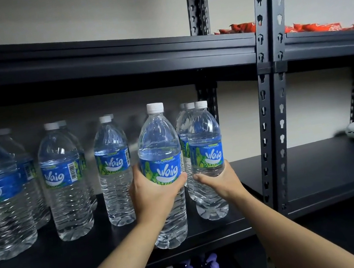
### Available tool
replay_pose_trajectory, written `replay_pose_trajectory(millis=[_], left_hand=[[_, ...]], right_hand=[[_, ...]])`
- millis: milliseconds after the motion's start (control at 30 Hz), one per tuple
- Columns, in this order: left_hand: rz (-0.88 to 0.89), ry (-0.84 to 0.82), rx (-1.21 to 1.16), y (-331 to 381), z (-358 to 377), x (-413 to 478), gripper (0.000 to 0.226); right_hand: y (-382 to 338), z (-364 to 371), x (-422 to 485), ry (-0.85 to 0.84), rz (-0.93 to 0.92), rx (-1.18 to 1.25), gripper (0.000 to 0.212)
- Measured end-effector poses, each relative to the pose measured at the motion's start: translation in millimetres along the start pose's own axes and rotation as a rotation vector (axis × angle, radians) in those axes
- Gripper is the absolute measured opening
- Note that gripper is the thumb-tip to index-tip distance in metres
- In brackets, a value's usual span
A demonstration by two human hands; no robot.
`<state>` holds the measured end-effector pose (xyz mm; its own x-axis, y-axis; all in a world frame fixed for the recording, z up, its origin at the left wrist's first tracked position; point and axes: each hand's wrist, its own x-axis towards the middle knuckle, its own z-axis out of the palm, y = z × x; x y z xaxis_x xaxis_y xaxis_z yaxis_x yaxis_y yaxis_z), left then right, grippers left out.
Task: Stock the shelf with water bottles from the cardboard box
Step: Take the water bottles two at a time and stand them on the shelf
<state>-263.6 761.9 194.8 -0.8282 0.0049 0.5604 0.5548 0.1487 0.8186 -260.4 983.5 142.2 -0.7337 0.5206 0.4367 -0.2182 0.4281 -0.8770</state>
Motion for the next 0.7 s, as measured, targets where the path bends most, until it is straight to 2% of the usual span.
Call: replay_pose_trajectory(millis=[133,233,300,367,433,500,700], left_hand=[[-0.024,-0.003,-0.007,0,4,-2,0.081],[-0.044,-0.004,-0.012,0,7,-2,0.078],[-0.050,-0.006,-0.012,0,9,-1,0.077],[-0.060,-0.011,-0.014,-1,12,0,0.076],[-0.071,-0.016,-0.014,1,15,2,0.076],[-0.072,-0.030,-0.014,5,18,5,0.076],[-0.065,-0.049,-0.035,18,29,23,0.072]], right_hand=[[-3,-7,-11,-0.058,-0.009,-0.029,0.100],[6,-23,-28,-0.197,-0.055,-0.143,0.101],[18,-32,-37,-0.269,-0.053,-0.271,0.098],[27,-37,-42,-0.314,-0.021,-0.517,0.095],[32,-42,-49,-0.389,0.057,-0.798,0.105],[36,-43,-55,-0.451,0.113,-0.957,0.123],[35,-44,-61,-0.498,0.130,-1.055,0.137]])
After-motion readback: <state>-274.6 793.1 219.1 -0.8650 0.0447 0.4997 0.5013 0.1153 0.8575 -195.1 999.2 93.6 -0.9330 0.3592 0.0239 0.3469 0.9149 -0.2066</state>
